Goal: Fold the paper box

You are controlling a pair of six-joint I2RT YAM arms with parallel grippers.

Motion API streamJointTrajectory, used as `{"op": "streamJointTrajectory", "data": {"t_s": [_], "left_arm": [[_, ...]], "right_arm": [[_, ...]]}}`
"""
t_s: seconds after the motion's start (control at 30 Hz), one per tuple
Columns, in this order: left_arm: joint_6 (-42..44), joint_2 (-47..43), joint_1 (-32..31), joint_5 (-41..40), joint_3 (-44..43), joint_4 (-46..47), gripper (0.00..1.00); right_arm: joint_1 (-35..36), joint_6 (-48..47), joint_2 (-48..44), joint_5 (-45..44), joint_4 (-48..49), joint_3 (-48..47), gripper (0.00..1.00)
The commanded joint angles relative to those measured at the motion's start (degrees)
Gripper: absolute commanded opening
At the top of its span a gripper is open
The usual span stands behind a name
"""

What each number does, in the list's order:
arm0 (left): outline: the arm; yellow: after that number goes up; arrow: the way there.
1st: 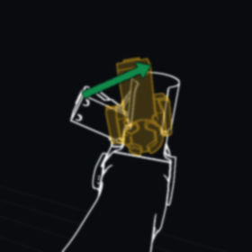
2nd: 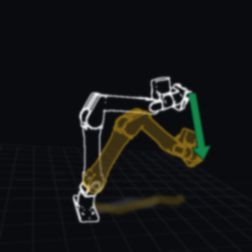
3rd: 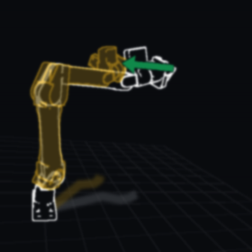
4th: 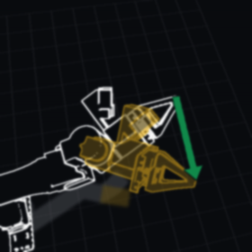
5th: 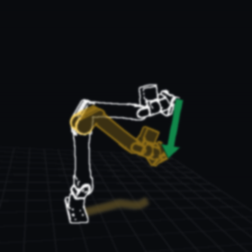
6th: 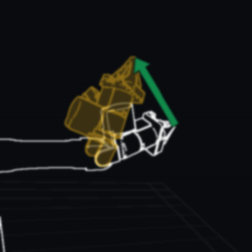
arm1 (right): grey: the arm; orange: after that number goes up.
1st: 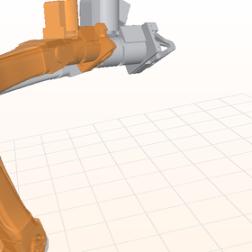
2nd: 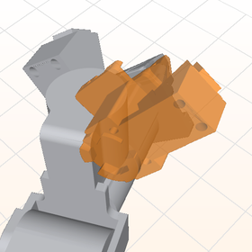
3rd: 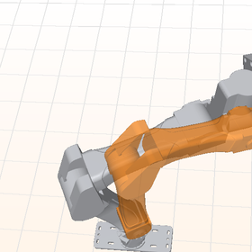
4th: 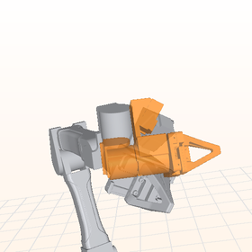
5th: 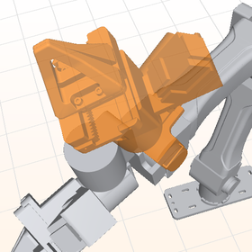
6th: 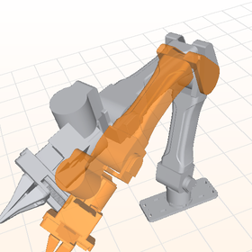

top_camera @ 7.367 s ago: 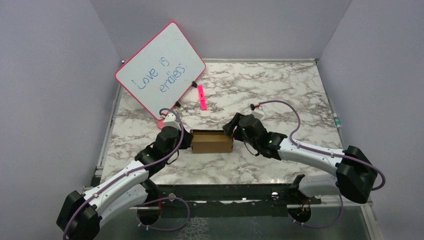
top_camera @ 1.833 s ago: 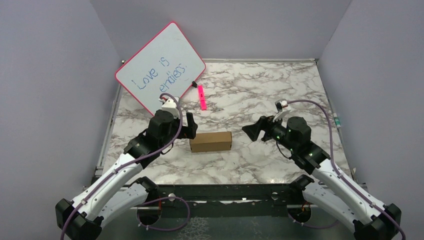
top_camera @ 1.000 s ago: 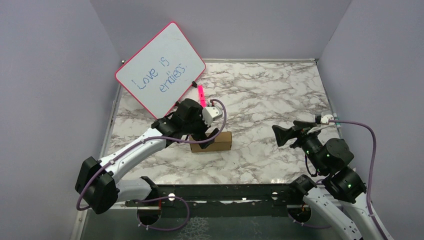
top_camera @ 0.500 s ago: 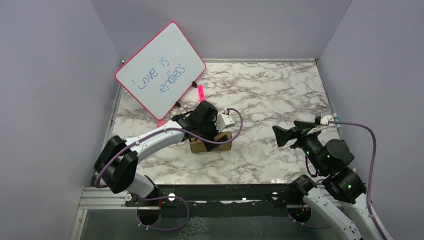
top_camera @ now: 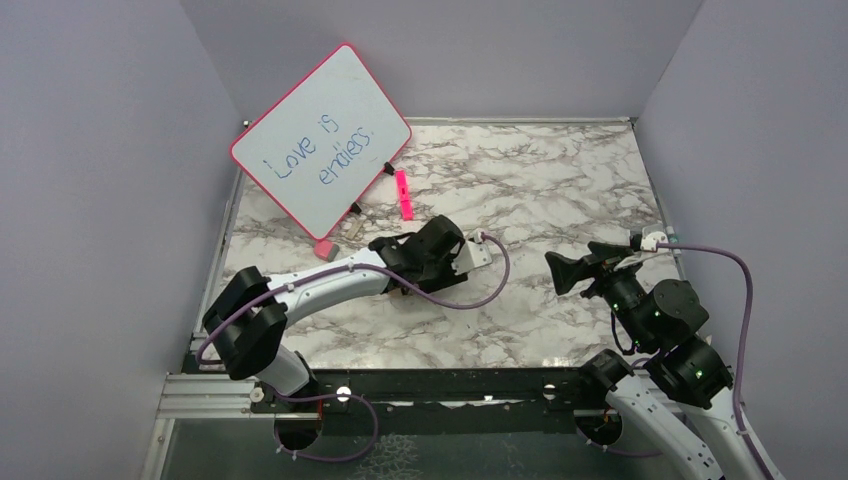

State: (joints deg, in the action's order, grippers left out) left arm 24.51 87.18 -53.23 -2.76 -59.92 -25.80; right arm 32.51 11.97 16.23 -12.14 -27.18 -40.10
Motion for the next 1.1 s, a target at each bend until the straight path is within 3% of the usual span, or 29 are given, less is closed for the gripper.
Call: {"op": "streamJointTrajectory", "data": {"t_s": [0.0,0.13,0.4,0.47,0.63,0.87,1.07], "left_arm": [[6.2,2.7,-3.9,-17.5,-3.3,4.5,0.5],[13.8,5.0,-5.7,-25.4,-0.7,16.6,0.49],[26.7,9.9,-8.4,-22.5,6.7,41.4,0.49],[26.8,11.8,-8.4,-21.0,6.6,42.4,0.49],[25.1,15.7,-8.7,-19.4,7.5,42.5,0.62],[25.3,16.5,-11.4,-22.1,8.2,42.6,0.95],[21.9,12.1,-13.1,-24.0,7.3,40.2,0.99]], "right_arm": [[-0.3,-0.5,-0.9,-0.2,-0.1,0.7,1.0],[-0.3,-0.5,-1.0,-0.8,-0.3,0.7,1.0],[-0.3,-0.1,-1.3,-2.1,-0.8,0.6,1.0],[-0.3,0.0,-1.6,-2.4,-1.0,0.6,1.0],[-0.3,0.0,-2.2,-3.0,-1.1,0.7,1.0],[-0.3,-0.1,-2.4,-3.0,-1.1,0.8,1.0],[-0.3,0.1,-2.8,-3.8,-1.3,0.6,1.0]]}}
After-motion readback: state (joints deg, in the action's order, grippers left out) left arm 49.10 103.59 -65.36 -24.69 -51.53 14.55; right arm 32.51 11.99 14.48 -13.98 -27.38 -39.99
